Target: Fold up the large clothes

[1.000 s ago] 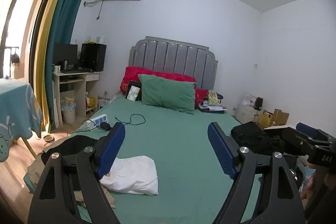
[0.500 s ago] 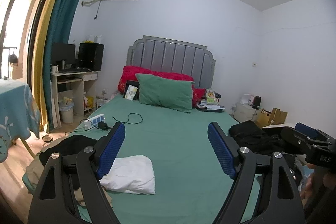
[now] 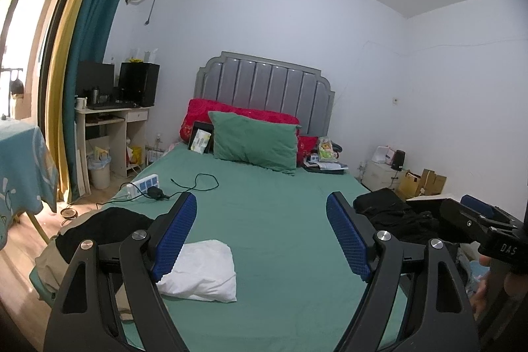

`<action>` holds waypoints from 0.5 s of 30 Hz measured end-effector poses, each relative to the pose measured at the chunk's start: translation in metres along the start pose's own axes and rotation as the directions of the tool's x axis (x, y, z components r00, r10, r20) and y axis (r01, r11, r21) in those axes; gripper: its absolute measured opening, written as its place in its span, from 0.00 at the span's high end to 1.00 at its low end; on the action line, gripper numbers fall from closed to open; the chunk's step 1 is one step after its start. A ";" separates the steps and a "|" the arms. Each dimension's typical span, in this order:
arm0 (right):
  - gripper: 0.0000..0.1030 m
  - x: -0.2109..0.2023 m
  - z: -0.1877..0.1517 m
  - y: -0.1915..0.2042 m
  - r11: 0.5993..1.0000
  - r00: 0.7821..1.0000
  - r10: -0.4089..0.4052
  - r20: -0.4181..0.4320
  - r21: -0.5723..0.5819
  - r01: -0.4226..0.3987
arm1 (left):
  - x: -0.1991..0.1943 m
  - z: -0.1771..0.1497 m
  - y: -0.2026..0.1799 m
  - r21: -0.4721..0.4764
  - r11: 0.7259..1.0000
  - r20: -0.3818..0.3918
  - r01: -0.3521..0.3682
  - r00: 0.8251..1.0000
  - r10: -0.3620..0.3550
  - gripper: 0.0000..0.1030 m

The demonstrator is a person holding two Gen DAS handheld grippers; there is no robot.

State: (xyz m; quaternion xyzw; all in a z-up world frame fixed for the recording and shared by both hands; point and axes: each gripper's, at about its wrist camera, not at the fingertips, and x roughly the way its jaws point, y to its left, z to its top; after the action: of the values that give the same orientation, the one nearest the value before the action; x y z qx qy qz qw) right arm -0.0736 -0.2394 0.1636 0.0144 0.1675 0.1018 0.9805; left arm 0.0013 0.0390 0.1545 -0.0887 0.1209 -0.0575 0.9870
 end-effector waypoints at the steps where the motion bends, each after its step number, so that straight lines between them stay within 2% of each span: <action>1: 0.02 0.000 0.000 0.000 1.000 1.000 0.001 0.000 0.001 -0.001 | 0.000 0.000 -0.001 -0.001 1.000 -0.001 0.000 1.000 0.000 0.19; 15: 0.02 0.000 0.000 -0.003 1.000 1.000 -0.008 0.000 0.002 0.008 | 0.001 0.001 -0.001 0.004 1.000 -0.003 0.006 1.000 -0.006 0.19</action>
State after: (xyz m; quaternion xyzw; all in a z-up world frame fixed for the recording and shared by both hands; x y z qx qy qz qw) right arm -0.0736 -0.2423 0.1632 0.0149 0.1679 0.0975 0.9809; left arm 0.0023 0.0377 0.1560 -0.0872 0.1222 -0.0608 0.9868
